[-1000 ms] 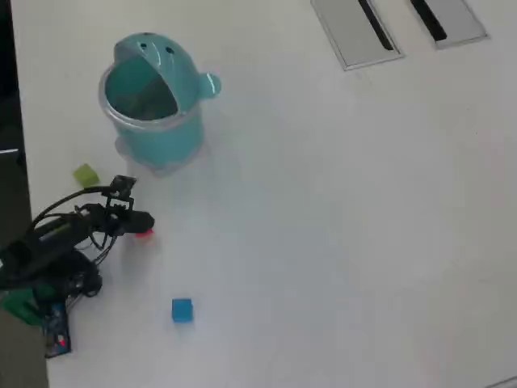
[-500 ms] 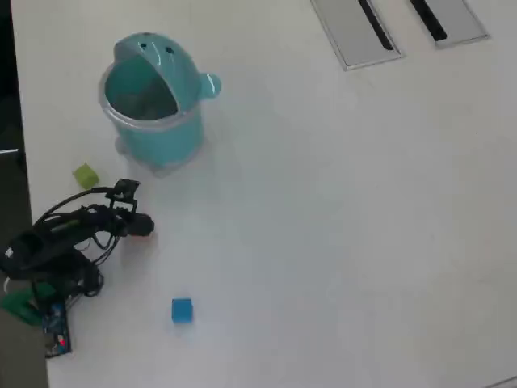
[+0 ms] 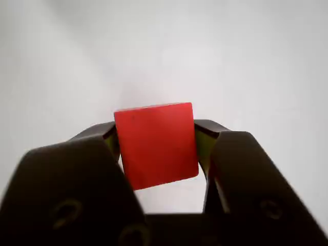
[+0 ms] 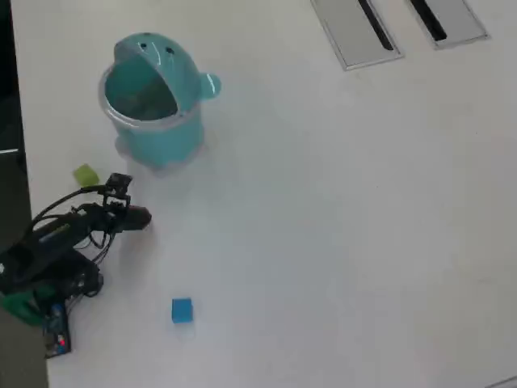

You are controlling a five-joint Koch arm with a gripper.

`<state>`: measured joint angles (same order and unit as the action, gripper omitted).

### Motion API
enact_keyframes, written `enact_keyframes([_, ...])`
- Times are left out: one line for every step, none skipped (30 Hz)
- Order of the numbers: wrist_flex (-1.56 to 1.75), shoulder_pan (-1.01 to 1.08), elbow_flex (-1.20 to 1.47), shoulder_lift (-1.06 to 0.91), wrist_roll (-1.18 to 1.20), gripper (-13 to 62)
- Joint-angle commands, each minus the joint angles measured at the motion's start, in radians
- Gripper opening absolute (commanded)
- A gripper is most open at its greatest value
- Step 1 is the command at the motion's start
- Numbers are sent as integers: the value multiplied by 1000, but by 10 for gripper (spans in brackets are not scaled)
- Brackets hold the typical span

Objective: Grasp RGB lego blocks and put them in the bin one by one.

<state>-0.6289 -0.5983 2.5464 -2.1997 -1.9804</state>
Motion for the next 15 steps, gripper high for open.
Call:
enact_keyframes([6, -12, -121, -32, 26, 117])
enact_keyframes([5, -28, -144, -57, 55, 117])
enact_keyframes([6, -49, -164, -80, 110, 117])
enact_keyframes([6, -61, -173, -95, 149, 117])
enact_keyframes([26, -80, -176, -123, 227, 117])
enact_keyframes([35, -84, -178, -143, 279, 117])
enact_keyframes([46, -91, -178, -153, 325, 117])
enact_keyframes([52, -97, -183, -160, 357, 117])
enact_keyframes([52, -104, -189, -164, 385, 117])
enact_keyframes([52, -112, -199, -166, 431, 117])
enact_keyframes([54, -167, -258, -167, 489, 117])
enact_keyframes([54, -183, -278, -167, 489, 117])
enact_keyframes([46, -222, -365, -167, 497, 116])
enact_keyframes([44, -229, -388, -167, 500, 116])
enact_keyframes([43, -236, -422, -167, 508, 115])
